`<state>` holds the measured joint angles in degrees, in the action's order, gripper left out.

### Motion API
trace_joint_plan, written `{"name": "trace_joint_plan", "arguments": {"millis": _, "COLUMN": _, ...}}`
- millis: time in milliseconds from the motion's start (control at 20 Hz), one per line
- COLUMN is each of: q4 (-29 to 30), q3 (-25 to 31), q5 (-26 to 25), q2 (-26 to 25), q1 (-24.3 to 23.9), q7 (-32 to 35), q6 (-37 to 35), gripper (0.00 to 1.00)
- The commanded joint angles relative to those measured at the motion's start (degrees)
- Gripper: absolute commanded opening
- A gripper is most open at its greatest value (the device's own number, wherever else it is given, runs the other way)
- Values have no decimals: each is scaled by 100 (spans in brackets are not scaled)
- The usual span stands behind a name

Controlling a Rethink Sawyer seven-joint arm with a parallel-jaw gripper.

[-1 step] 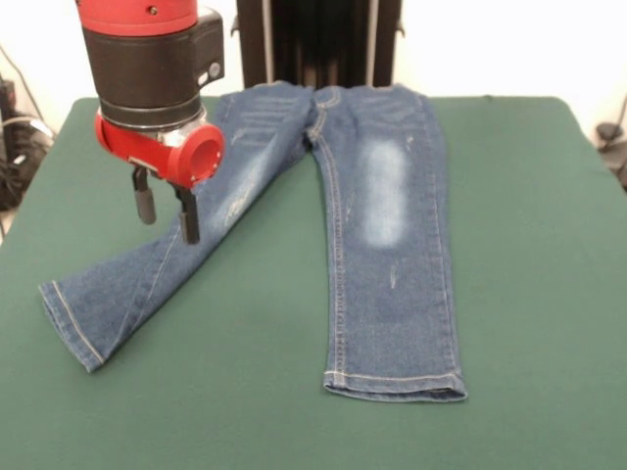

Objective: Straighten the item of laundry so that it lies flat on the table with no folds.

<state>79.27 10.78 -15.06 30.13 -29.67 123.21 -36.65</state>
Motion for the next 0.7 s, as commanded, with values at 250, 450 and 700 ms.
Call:
{"name": "trace_joint_plan", "arguments": {"millis": 250, "q4": 651, "q3": 515, "q5": -141, "q2": -278, "q1": 161, "q7": -199, "q6": 444, "gripper": 100}}
{"name": "trace_joint_plan", "arguments": {"millis": 450, "q4": 613, "q3": 524, "q5": -136, "q2": -305, "q1": 149, "q7": -239, "q6": 431, "gripper": 100}}
{"name": "trace_joint_plan", "arguments": {"millis": 700, "q4": 650, "q3": 516, "q5": -119, "q2": -291, "q1": 144, "q7": -225, "q6": 441, "gripper": 100}}
